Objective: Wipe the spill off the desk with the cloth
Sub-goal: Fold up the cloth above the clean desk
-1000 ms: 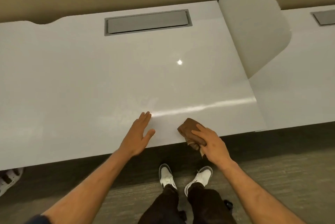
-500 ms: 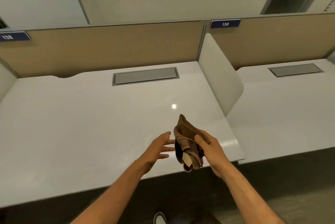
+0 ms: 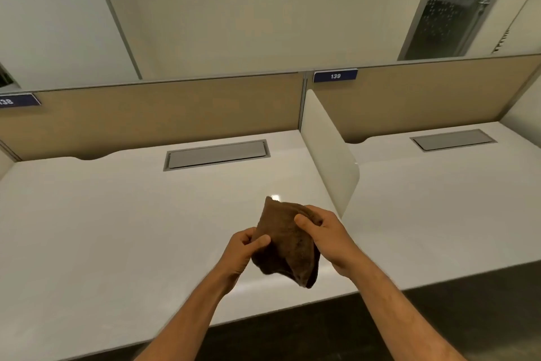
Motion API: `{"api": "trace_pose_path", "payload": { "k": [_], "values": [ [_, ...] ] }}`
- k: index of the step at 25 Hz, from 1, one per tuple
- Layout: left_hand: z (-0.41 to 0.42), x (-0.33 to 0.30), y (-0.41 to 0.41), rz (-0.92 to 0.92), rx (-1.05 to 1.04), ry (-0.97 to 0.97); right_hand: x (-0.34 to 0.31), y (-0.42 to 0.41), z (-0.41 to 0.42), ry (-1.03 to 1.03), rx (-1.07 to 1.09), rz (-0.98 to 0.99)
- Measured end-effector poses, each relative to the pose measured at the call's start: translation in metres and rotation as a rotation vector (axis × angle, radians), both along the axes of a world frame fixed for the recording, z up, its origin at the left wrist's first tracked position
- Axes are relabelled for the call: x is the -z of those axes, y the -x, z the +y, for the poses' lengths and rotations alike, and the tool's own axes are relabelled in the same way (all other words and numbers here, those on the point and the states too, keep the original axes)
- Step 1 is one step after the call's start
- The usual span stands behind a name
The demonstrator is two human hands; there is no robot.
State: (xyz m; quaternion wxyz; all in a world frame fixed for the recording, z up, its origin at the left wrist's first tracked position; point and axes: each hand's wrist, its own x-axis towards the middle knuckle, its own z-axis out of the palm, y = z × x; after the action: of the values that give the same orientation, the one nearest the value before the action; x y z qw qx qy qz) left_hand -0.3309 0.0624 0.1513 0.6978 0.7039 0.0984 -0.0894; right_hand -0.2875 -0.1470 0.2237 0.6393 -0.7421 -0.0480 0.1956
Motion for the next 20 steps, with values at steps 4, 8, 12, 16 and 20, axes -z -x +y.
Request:
{"api": "trace_pose_path", "payload": {
  "k": [4,8,12,16,20],
  "values": [
    [-0.02,-0.024,-0.012,-0.024,-0.043,0.126,-0.02,-0.03,-0.018,-0.189,0.026,0.054],
    [-0.03,-0.041,-0.015,-0.05,-0.184,0.301,0.009,-0.027,-0.026,-0.365,-0.014,0.299],
    [-0.029,-0.04,-0.004,-0.041,-0.271,0.289,0.037,-0.017,-0.015,-0.281,-0.037,0.281],
    [-0.018,-0.044,0.0,-0.073,-0.281,0.194,0.037,-0.029,0.0,-0.085,-0.012,0.208],
    [-0.003,-0.053,-0.01,-0.126,-0.194,0.066,0.036,-0.045,0.016,-0.085,-0.006,0.275]
  ]
}}
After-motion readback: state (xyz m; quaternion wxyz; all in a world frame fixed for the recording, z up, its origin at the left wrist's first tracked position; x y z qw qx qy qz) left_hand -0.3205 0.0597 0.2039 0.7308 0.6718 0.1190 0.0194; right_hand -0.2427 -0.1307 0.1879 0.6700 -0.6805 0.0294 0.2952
